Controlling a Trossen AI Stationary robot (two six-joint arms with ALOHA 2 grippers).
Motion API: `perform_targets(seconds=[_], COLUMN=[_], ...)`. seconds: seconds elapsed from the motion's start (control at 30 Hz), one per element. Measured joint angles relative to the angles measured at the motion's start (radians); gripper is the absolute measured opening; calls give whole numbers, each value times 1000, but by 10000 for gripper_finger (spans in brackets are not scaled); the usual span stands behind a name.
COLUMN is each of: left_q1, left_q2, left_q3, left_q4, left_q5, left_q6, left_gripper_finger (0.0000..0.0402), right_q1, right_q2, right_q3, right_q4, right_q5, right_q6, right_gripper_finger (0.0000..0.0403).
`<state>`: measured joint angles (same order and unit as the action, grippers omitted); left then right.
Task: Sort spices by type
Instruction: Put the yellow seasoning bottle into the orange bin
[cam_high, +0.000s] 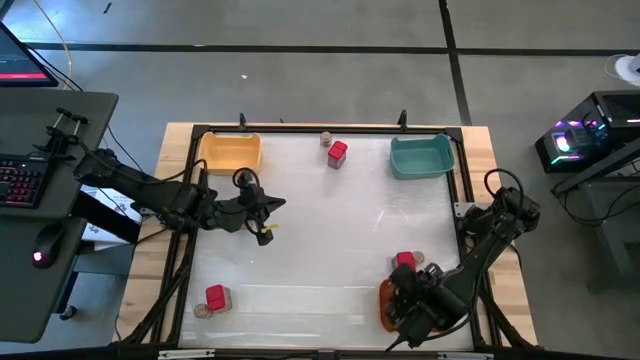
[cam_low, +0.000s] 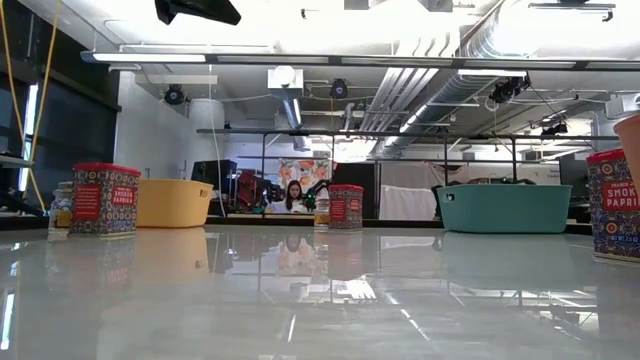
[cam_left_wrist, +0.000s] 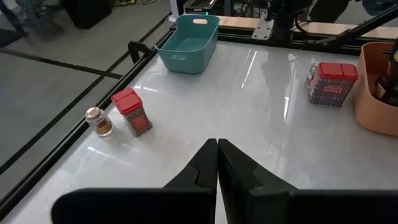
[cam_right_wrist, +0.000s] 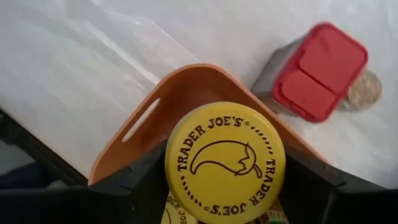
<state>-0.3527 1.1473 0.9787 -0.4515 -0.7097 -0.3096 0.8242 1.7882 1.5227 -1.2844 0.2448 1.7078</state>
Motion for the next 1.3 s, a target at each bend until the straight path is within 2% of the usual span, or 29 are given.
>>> perform_targets(seconds=[0.6,0.93,1.3], left_q1=[0,0,0], left_q2=[0,0,0], left_q3=[0,0,0], left_q4=[0,0,0], left_q5=[22,34,35], left_q6=[0,0,0], left_gripper_finger=[0,0,0], right_q1=[-33,-45,-54], right_q2=[7,92,96], right_q3=[0,0,0], right_q4=[-34,-13,10], right_q5=[-131,-141,-143], right_q6=[477,491,415], right_gripper_finger=[243,243,243])
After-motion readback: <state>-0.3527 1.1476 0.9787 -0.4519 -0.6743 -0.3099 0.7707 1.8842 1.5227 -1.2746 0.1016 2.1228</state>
